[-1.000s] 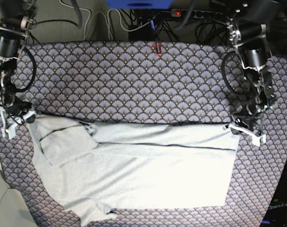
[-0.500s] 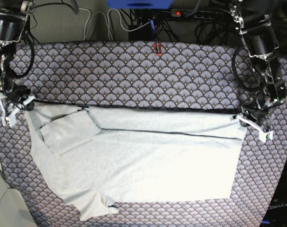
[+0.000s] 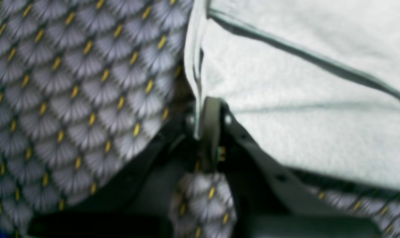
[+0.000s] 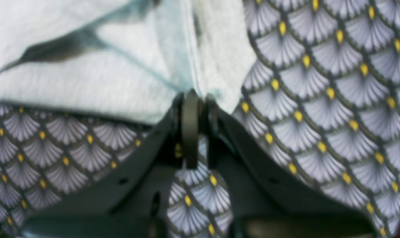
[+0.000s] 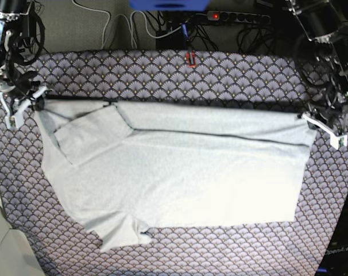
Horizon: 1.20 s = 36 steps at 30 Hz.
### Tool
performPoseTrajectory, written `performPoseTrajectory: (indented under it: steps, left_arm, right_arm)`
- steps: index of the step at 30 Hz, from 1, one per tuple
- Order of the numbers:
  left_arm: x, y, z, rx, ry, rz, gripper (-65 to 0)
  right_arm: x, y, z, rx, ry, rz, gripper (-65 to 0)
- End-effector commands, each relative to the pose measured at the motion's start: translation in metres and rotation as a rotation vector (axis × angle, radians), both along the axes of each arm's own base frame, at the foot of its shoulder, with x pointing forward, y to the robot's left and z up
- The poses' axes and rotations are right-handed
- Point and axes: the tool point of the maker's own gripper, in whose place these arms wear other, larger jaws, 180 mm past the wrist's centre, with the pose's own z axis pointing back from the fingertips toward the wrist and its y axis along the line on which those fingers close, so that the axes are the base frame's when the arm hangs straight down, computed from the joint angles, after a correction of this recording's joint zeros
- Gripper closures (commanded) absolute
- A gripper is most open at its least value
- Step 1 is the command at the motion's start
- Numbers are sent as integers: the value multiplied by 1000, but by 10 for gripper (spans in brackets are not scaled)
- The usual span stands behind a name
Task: Fold the T-shirt properly
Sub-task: 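Drag the folded edge back toward the robot with both grippers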
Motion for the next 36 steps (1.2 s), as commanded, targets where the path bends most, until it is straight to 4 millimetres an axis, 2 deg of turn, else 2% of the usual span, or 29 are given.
performPoseTrajectory:
  steps: [1,6,13,17,21,25,36]
  left_arm:
    - [6,10,17,42,-48,1,-4]
    - [-18,4,12,64,-17,-17,-4]
    - [-42,-1,1,70,27,-29,-4]
    - [-59,0,-8,71,68,-28,-4]
    - [-75,16,-9,82,86,20,-4]
    - [-84,24,-9,88,95,44,-4]
    - [-83,19,-12,70,92,49,-4]
  right_arm:
    - [1,-6,10,-24,-28,5,0]
    - [-33,-1,2,-7,9,69,0]
    - [-68,-2,-13,5,75,50,0]
    - [-76,-2,-16,5,93,50,0]
    - [-85,0,-17,8,110,81,0]
    - [-90,-1,-14,10,106,116,0]
    - [-95,4,-20,31,118,106,0]
